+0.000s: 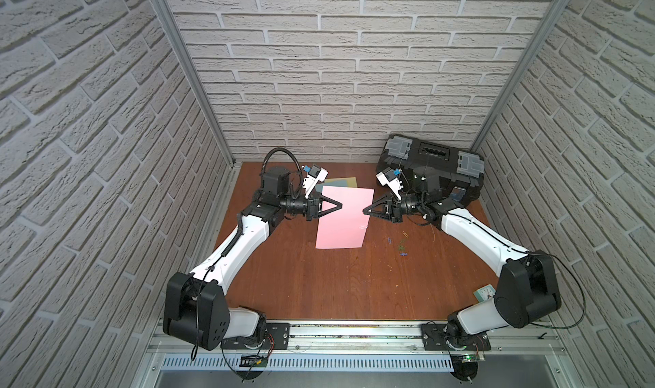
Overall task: Unclip the paperclips from the documents
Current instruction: Remove the paper clip from the document.
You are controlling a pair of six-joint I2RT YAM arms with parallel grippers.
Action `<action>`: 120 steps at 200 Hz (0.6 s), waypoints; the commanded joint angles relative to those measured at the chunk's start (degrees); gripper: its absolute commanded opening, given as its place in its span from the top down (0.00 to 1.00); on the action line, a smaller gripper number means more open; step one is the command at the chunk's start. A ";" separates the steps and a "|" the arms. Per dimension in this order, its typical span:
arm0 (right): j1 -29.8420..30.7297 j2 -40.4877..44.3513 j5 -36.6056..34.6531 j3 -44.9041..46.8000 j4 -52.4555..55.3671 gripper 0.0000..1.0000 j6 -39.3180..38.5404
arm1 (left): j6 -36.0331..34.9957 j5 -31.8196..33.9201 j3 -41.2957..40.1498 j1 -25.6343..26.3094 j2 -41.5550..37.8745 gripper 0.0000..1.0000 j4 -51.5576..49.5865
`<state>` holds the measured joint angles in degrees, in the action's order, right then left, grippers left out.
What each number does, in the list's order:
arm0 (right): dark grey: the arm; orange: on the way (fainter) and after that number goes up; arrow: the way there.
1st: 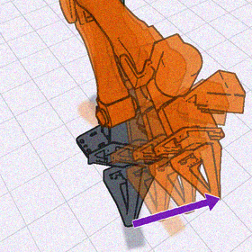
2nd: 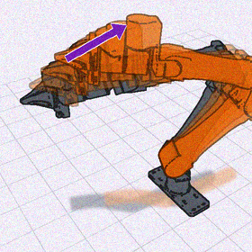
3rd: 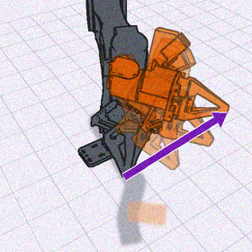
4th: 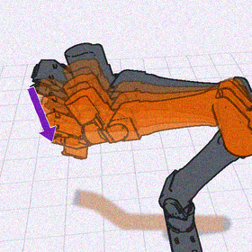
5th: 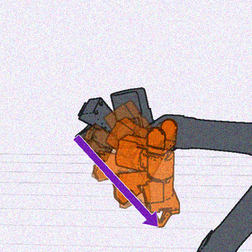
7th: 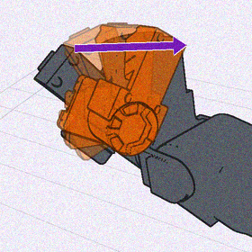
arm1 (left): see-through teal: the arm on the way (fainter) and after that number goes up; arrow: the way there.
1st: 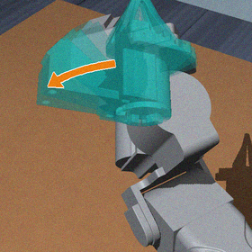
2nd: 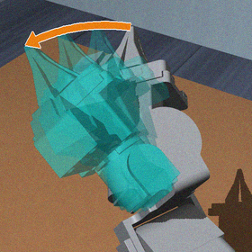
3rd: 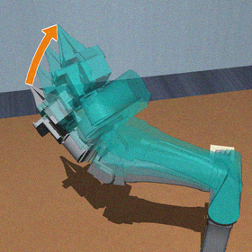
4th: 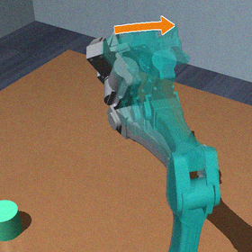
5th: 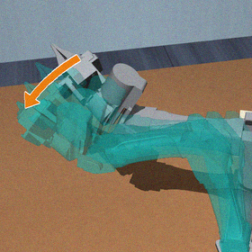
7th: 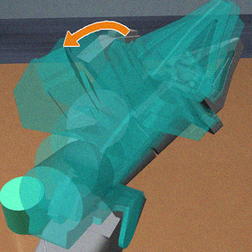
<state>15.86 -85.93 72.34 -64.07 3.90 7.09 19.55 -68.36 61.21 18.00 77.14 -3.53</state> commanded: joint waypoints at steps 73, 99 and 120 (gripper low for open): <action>0.14 -0.64 0.77 -2.28 3.29 0.93 -3.17 | -2.08 -0.10 -0.21 -0.92 -1.35 1.00 -0.50; -0.13 -0.88 0.39 -2.46 4.24 0.93 -3.64 | -2.49 0.05 -0.21 -1.26 -1.67 1.00 -1.29; -0.28 -0.91 0.23 -2.50 4.82 0.93 -4.07 | -2.85 -0.02 -0.21 -1.41 -1.82 1.00 -1.74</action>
<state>15.86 -86.61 72.25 -64.95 7.25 4.69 18.41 -68.20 61.21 17.52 77.10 -5.65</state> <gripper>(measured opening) 0.073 0.043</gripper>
